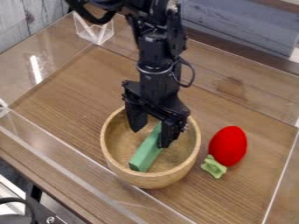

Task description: Remove the green block from the brown bowl and put it on the table

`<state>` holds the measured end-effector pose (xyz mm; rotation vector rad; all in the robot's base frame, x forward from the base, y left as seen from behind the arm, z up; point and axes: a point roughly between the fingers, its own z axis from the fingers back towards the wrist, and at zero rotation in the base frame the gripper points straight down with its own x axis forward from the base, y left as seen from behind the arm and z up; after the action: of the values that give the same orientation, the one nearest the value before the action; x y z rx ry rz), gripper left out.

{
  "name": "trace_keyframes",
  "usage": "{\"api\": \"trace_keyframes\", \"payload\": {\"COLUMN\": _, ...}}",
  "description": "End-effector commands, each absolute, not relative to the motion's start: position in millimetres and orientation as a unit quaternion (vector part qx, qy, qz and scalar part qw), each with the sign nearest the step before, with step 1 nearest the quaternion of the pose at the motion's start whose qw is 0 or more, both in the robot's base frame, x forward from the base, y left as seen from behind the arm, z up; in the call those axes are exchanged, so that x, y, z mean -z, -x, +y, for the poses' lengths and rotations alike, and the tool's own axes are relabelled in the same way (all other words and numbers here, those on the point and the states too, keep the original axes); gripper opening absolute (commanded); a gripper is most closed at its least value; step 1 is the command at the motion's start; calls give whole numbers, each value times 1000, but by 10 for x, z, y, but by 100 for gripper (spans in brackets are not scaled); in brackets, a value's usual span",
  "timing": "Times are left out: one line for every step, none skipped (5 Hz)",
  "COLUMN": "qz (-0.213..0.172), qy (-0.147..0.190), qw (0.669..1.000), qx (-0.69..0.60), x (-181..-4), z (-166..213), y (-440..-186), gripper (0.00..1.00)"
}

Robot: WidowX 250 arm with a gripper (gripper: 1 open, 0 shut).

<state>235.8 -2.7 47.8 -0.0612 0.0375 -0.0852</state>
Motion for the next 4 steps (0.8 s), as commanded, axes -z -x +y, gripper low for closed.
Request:
{"api": "trace_keyframes", "payload": {"qz": -2, "qy": 35, "qw": 998, "qx": 44, "x": -481, "z": 1, "y": -2419, "gripper": 100}}
{"api": "trace_keyframes", "payload": {"qz": -5, "qy": 40, "qw": 998, "qx": 44, "x": -415, "z": 11, "y": -2442, "gripper": 100}}
{"api": "trace_keyframes", "payload": {"qz": -7, "qy": 43, "qw": 998, "qx": 45, "x": -360, "z": 19, "y": -2470, "gripper": 100}}
{"api": "trace_keyframes", "payload": {"qz": -10, "qy": 45, "qw": 998, "qx": 47, "x": -331, "z": 13, "y": -2486, "gripper": 100}}
